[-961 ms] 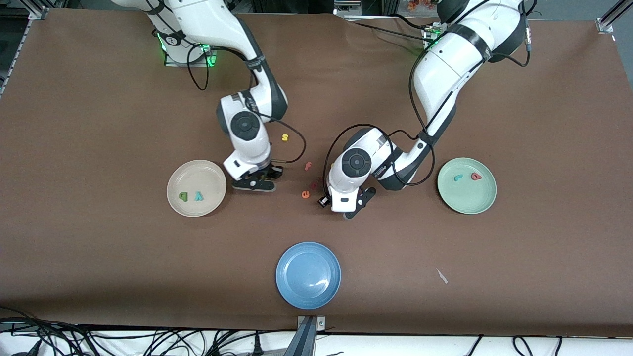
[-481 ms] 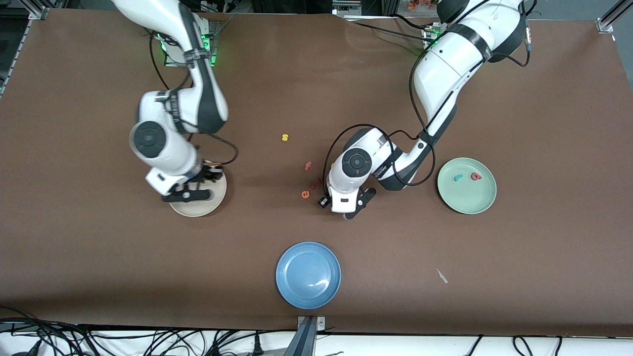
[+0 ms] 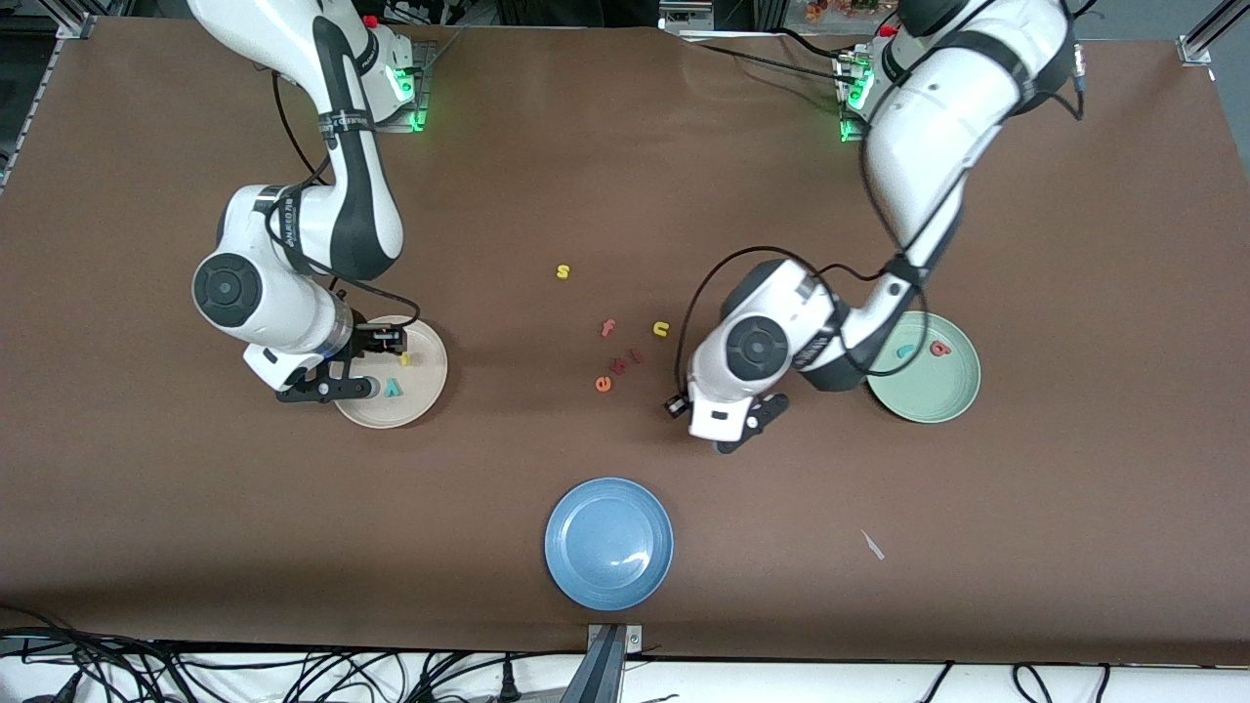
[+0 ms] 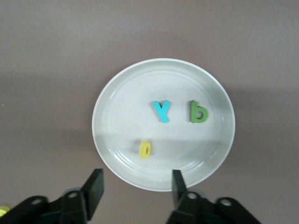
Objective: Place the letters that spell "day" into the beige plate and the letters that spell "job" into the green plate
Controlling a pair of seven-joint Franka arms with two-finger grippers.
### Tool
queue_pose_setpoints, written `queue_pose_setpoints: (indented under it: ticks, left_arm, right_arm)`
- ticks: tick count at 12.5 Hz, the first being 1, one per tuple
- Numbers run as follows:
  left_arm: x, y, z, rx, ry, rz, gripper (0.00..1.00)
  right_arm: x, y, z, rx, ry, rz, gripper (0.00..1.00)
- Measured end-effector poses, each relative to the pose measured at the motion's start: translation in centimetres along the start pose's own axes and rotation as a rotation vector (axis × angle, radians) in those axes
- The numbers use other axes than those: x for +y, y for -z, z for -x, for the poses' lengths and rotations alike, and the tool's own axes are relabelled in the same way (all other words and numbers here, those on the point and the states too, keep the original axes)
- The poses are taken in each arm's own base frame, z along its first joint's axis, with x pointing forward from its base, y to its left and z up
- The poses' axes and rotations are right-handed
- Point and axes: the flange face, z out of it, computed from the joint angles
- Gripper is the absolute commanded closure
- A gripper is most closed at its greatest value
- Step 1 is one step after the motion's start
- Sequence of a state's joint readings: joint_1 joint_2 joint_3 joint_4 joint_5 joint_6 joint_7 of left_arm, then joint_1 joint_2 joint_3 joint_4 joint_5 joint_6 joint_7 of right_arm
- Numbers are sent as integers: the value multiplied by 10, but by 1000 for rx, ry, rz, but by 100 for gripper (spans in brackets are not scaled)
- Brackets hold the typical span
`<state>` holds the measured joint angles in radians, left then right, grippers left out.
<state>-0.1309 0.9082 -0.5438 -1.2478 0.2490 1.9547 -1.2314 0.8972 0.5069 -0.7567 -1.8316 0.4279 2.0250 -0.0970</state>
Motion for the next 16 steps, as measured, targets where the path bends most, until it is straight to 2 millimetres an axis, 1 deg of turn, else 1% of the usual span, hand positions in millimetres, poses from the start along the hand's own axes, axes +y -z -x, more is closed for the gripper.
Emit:
queue_pose_setpoints:
  ticks: [1, 2, 3, 4, 5, 6, 8, 9, 10, 11, 12, 13, 15, 16]
  left_arm:
    - [-21, 22, -17, -34, -50, -42, 99]
    - [-43, 39, -35, -63, -100, -83, 99]
    - [-65, 49, -54, -92, -150, -119, 99]
    - [-87, 53, -73, -121, -197, -146, 99]
    - [-108, 49, -92, -146, -241, -165, 99]
    - [-129, 40, -110, -160, -285, -187, 99]
    - [-178, 10, -143, -177, -365, -266, 97]
    - [-199, -3, -156, -187, -388, -286, 92]
    - [-215, -13, -166, -196, -402, -278, 80]
    - [-227, -21, -173, -200, -407, -262, 62]
    - [-233, -26, -176, -203, -410, -254, 23]
    - [-234, -28, -175, -206, -413, -252, 0]
    - [-228, -26, -170, -203, -425, -246, 0]
    - [-223, -19, -168, -190, -433, -235, 0]
  right_arm:
    - [8, 5, -1, -4, -14, -1, 1]
    - [17, 13, -3, -9, -27, -3, 1]
    - [26, 24, -6, -13, -40, -7, 1]
    - [37, 40, -10, -11, -55, -13, 0]
    - [49, 56, -15, -1, -72, -20, 0]
    - [63, 71, -19, 15, -86, -24, 0]
    - [86, 89, -25, 44, -98, -23, 0]
    - [90, 95, -27, 55, -97, -16, 0]
    - [88, 102, -29, 68, -90, -7, 0]
    - [86, 109, -31, 81, -82, 1, 0]
    - [85, 116, -33, 94, -77, 5, 0]
    - [84, 123, -34, 108, -74, 7, 0]
    - [82, 139, -36, 123, -66, 6, 0]
    - [79, 147, -36, 120, -60, 4, 0]
